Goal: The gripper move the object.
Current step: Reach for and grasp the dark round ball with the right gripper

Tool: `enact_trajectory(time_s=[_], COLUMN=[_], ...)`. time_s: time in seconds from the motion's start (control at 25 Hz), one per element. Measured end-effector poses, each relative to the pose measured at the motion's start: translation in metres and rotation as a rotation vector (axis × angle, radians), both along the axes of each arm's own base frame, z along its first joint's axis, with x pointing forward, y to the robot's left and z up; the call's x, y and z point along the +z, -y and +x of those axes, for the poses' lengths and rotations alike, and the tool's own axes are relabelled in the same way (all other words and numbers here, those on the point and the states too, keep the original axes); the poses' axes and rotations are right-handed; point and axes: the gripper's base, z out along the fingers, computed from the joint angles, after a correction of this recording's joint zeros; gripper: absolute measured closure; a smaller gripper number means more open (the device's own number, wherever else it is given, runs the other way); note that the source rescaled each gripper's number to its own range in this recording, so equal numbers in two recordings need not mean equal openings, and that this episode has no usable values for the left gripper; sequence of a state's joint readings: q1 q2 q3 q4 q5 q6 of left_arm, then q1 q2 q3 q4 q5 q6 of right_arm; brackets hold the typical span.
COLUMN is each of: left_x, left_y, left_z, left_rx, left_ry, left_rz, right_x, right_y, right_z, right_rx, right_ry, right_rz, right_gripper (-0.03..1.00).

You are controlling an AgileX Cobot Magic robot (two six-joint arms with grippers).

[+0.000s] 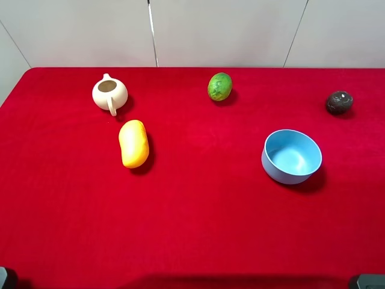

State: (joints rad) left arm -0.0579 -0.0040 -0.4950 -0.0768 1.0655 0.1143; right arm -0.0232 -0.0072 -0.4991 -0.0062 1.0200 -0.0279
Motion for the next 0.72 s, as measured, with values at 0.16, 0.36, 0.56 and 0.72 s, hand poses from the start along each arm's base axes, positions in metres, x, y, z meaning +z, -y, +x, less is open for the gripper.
enact_trajectory(time_s=[0.16,0.36,0.56,0.72], left_x=[0.0,0.0,0.0,0.0], left_y=[0.0,0.0,0.0,0.0], left_z=[0.0,0.0,0.0,0.0], left_rx=[0.0,0.0,0.0,0.0], left_ry=[0.0,0.0,0.0,0.0], left_rz=[0.0,0.0,0.0,0.0], right_x=[0.0001,0.0001,0.0001,0.0001], right_y=[0.0,0.0,0.0,0.0], right_z=[0.0,0.0,0.0,0.0], right_rx=[0.0,0.0,0.0,0.0], right_ry=[0.001,0.001,0.001,0.001], right_rz=[0.0,0.0,0.0,0.0], right_gripper=[-0.03,-0.03,-0.03,-0.03])
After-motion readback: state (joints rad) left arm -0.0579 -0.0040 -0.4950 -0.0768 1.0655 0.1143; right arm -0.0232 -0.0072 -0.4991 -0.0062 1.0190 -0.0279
